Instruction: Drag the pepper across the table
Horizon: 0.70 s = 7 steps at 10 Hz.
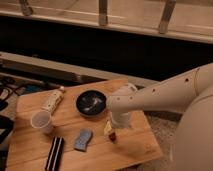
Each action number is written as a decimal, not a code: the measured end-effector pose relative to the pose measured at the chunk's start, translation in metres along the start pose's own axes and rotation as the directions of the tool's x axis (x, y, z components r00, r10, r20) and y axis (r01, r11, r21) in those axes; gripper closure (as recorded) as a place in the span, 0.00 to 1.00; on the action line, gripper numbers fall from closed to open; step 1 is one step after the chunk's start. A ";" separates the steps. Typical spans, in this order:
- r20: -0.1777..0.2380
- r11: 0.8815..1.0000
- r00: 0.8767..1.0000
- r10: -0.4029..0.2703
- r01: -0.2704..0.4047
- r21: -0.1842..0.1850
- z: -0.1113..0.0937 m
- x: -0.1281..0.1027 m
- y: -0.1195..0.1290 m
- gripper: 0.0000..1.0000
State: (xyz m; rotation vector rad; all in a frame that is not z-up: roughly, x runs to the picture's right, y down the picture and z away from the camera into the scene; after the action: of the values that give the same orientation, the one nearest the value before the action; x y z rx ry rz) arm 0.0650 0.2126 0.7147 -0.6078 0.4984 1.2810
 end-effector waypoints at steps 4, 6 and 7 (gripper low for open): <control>0.071 0.996 0.996 -0.046 0.051 -0.078 -0.011 -0.012 0.001 0.20; 0.137 0.978 0.988 -0.073 0.098 -0.182 -0.022 -0.026 -0.001 0.20; 0.146 0.975 0.986 -0.078 0.106 -0.195 -0.021 -0.030 -0.001 0.20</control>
State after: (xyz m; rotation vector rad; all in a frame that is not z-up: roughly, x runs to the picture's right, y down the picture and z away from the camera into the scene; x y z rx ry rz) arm 0.0588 0.1770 0.7188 -0.6989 0.2242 1.2833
